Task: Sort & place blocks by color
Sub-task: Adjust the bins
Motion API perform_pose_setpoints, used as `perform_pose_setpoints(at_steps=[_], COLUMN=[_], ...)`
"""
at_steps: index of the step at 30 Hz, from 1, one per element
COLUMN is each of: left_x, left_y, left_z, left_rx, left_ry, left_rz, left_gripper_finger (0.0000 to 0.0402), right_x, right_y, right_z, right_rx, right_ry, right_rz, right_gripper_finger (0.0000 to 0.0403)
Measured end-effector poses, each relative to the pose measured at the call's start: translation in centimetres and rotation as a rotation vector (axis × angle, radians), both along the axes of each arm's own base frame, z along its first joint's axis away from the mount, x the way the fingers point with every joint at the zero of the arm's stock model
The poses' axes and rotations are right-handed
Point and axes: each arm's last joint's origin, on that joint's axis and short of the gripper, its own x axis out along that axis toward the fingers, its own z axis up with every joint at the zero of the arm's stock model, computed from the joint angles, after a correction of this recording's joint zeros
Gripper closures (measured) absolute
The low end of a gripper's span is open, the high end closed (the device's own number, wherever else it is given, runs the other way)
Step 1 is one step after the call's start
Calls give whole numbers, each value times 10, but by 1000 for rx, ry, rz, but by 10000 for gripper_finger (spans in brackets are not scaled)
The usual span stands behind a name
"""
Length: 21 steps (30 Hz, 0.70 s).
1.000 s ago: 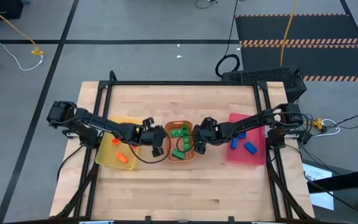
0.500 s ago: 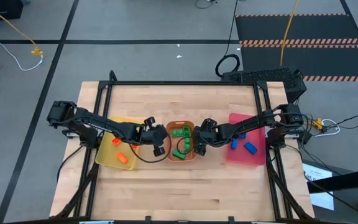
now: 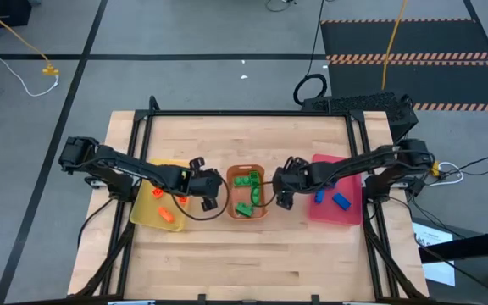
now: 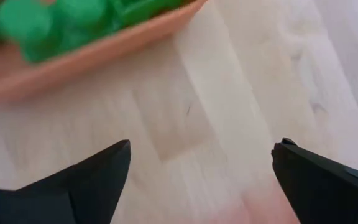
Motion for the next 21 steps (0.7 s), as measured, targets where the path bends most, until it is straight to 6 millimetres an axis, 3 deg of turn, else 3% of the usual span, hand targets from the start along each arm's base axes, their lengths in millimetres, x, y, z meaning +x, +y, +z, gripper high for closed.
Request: perform_pose_setpoints(at_steps=[4, 12, 16, 21], left_x=[-1, 0, 0, 1], left_y=[-1, -8, -9, -9], left_z=[6, 8, 8, 8], left_rx=[-2, -13, -15, -17], left_ry=[-36, -64, -67, -71], left_rz=[1, -11, -13, -12], left_gripper_finger=[305, 305, 305, 305], right_x=[-16, -45, -48, -47], right_y=[1, 3, 5, 7], right_z=[5, 1, 1, 1], right_rx=[34, 147, 144, 140], right_ry=[129, 438, 461, 449], right_rz=[48, -28, -37, -27], right_gripper_finger=[64, 201, 249, 274])
